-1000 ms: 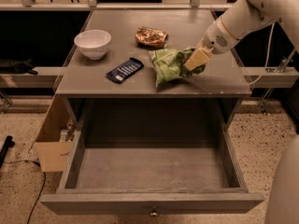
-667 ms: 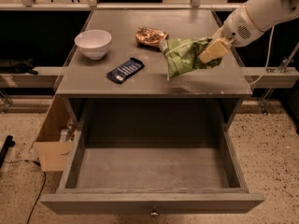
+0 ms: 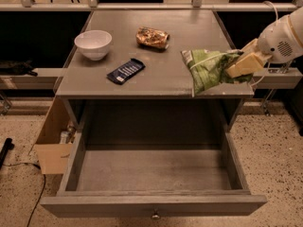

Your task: Place green jalapeno chip bag into top drawer

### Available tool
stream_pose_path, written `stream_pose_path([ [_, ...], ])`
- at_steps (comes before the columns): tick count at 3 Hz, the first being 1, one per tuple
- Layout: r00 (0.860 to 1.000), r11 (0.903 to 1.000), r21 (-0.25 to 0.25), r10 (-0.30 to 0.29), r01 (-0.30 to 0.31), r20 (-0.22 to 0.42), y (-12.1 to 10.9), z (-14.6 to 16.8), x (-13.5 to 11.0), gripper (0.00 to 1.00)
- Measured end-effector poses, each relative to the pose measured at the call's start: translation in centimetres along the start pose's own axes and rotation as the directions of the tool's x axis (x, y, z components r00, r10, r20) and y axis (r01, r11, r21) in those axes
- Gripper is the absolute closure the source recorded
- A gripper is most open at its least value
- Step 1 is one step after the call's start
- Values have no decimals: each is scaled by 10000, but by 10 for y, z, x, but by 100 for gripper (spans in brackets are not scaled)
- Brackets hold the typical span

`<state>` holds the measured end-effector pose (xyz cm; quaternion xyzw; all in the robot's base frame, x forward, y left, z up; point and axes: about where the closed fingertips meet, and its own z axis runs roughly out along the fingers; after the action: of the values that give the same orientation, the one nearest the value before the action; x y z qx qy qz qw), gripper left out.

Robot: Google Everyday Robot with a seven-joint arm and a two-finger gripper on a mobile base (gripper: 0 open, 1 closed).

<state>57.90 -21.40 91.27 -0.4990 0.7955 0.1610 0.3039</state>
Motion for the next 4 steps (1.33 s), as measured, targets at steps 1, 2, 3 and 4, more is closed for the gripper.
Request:
stream_pose_path([
  [1,9995,9996,-84,282,-281,152,25,-6,33,100],
  [2,9985,9985,-252,500,-494,205,56,-5,59,100],
  [3,9964,9932,-805,847,-845,-5,105,8,94,100],
  [4,9964,9932,-805,847,-845,-5,105,9,94,100],
])
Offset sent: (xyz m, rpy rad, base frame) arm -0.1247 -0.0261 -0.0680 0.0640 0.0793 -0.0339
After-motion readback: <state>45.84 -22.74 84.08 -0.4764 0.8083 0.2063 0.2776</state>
